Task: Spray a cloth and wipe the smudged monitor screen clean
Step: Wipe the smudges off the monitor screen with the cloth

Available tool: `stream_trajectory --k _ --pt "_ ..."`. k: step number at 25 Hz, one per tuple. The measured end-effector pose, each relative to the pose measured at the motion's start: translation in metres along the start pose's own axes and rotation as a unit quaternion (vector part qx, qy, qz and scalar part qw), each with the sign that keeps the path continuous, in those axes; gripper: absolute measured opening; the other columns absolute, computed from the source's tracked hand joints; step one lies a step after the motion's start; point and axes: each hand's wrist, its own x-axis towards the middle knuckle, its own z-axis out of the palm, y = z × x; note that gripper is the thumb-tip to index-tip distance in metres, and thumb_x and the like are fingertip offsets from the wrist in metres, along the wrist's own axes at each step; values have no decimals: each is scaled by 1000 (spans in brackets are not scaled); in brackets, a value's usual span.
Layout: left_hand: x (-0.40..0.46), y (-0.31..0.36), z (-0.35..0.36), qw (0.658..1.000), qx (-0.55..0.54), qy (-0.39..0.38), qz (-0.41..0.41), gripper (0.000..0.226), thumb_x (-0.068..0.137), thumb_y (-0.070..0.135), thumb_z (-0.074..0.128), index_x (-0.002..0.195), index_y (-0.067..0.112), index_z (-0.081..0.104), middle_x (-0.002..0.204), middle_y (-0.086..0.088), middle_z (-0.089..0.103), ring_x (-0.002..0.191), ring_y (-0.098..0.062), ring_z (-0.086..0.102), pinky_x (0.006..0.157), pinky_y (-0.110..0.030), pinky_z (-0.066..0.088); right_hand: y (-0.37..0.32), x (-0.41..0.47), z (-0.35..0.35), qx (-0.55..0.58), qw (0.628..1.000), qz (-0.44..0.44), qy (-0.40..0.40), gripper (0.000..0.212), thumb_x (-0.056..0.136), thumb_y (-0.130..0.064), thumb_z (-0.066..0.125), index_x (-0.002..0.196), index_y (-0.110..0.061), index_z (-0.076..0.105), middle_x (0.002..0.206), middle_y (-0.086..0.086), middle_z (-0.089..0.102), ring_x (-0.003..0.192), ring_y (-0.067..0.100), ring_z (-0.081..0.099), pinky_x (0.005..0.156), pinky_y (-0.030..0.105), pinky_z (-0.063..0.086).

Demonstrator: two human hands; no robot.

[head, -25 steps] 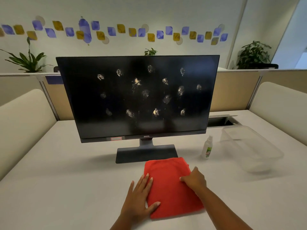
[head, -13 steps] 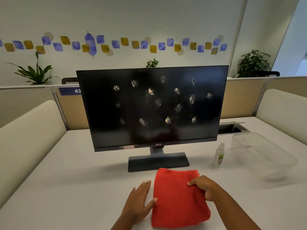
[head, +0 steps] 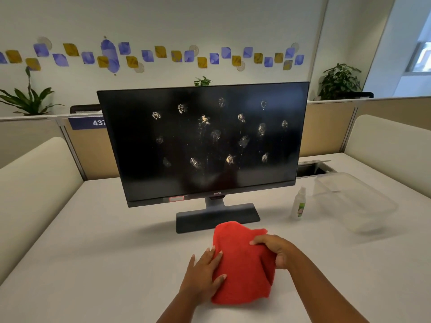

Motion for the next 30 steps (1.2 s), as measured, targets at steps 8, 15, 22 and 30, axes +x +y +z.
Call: stream_trajectory --k 8,15,22,30 --pt "-3 -22 -36 994 1 84 -65 62 93 51 22 144 26 -3 156 2 -1 143 -14 -1 115 -38 -4 -38 -40 -3 144 979 -111 -90 12 83 0 58 94 -5 56 86 17 65 78 33 61 62 44 49" --pt "13 -48 -127 951 28 301 -70 59 94 41 30 144 23 5 156 2 4 142 -12 -6 111 -29 -9 -114 -77 35 202 929 -308 31 27 90 -2 50 117 -5 52 108 14 62 92 29 59 84 41 46" --pt "31 -73 -259 881 125 454 -50 62 92 34 35 143 19 2 155 0 3 139 -11 -11 115 -36 -5 -183 -83 123 82 803 -551 212 41 94 -15 45 135 -15 39 92 -7 58 72 6 55 76 26 44" --pt "39 -128 -351 862 140 478 -94 61 91 41 21 138 21 -13 155 1 -4 138 -8 -14 114 -41 -8 -220 -15 193 -262 629 -646 344 66 89 -47 41 144 -17 21 153 1 12 142 30 -1 101 67 -12"
